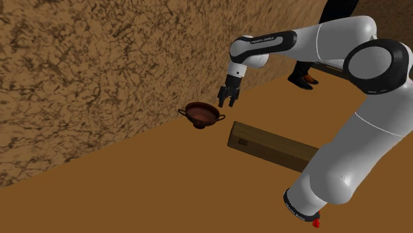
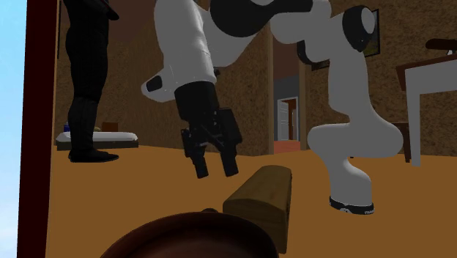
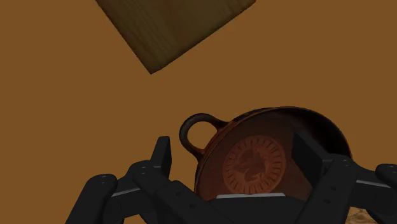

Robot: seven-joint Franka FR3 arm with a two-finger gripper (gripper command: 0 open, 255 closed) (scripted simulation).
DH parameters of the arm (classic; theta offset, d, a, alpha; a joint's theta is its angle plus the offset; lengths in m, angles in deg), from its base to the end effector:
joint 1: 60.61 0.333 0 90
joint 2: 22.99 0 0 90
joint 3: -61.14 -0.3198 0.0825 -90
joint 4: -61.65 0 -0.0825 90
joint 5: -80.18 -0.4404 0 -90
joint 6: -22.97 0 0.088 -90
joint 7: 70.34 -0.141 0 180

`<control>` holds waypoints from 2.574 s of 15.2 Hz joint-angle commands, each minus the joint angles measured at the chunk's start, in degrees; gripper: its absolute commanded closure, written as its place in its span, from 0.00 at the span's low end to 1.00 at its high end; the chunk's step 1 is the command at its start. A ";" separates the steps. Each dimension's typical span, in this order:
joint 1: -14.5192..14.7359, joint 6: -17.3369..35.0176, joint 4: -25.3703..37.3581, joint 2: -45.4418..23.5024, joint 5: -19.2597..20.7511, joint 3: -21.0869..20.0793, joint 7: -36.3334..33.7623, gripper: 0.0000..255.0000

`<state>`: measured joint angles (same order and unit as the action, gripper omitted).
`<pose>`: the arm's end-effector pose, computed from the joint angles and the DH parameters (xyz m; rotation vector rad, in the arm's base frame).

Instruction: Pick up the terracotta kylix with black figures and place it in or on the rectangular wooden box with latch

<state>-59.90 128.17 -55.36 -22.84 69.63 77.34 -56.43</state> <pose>0.5552 -0.1324 0.3734 -2.9113 0.1371 0.2236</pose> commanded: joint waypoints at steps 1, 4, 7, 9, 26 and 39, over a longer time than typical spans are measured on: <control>-0.42 0.36 3.76 -4.25 -1.46 0.42 2.08 0.00; -1.48 0.41 10.29 -11.17 -3.89 0.65 4.98 0.00; -1.98 0.97 12.47 -14.03 -4.93 0.49 6.06 0.00; -1.83 2.43 11.20 -14.22 -5.14 0.35 6.20 0.00; -1.48 5.72 8.51 -14.84 -5.70 0.01 6.58 1.00; -1.40 0.49 11.63 -12.43 -4.53 0.30 5.04 1.00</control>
<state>-61.26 129.50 -44.55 -35.36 65.03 77.60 -51.23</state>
